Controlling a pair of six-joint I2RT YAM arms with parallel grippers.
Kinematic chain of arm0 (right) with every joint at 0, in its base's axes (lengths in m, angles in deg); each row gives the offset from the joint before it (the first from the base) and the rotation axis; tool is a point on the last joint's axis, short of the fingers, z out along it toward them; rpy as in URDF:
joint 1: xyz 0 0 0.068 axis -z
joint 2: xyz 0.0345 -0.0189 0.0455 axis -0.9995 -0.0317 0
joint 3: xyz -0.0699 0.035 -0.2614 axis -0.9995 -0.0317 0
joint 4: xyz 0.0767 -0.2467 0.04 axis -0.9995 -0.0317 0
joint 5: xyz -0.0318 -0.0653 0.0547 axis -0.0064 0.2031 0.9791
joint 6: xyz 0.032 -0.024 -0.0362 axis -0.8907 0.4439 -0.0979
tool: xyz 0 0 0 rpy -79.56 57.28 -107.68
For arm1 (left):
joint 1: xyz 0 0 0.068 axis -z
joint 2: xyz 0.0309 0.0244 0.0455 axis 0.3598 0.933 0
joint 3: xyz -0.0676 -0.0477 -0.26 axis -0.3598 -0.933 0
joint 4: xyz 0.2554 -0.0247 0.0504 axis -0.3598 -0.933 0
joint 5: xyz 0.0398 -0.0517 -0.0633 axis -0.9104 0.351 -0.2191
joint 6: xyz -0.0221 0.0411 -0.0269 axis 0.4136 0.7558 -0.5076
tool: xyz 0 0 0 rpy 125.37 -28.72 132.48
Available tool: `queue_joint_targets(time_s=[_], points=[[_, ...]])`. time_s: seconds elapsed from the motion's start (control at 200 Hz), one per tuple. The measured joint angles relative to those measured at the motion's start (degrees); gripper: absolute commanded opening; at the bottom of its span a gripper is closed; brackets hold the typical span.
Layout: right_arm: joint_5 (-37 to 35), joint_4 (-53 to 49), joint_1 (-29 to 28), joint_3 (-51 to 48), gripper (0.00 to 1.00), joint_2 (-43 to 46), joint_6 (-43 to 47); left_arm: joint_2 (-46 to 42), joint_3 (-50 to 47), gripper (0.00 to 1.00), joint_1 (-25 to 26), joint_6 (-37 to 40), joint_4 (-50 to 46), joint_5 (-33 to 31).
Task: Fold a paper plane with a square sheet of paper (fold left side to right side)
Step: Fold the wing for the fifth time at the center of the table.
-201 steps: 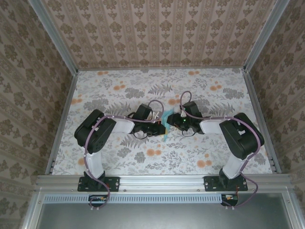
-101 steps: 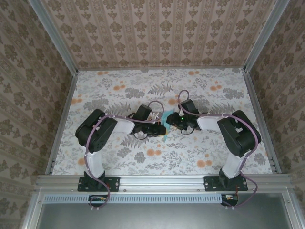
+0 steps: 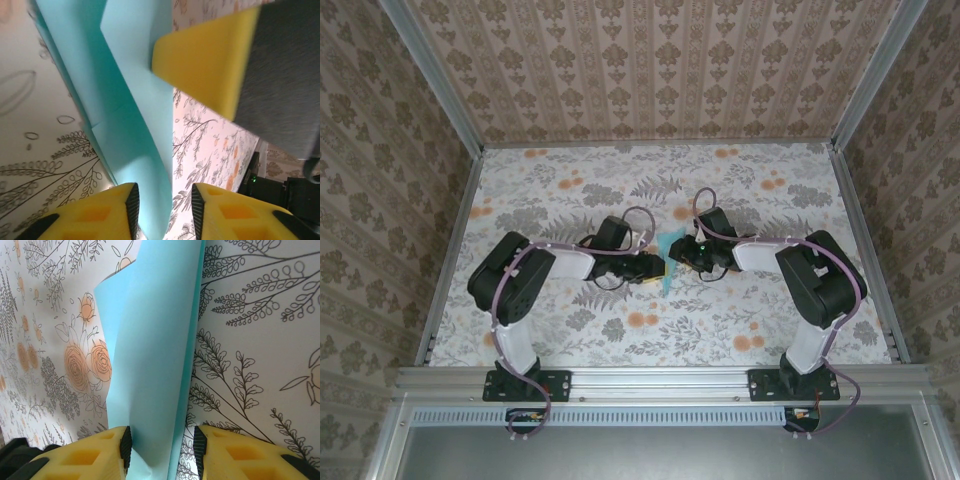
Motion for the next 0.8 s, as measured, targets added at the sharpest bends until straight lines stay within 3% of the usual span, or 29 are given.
queue_joint_targets(time_s=[0.47,0.8], points=[[0.0,0.0,0.0,0.0,0.41,0.0,0.0,3.48,2.93,0.41,-3.04,-3.19,1.84,1.25],[0.0,0.0,0.0,0.0,0.41,0.0,0.0,6.97,4.68,0.34,-3.04,-5.77,4.04,2.36]])
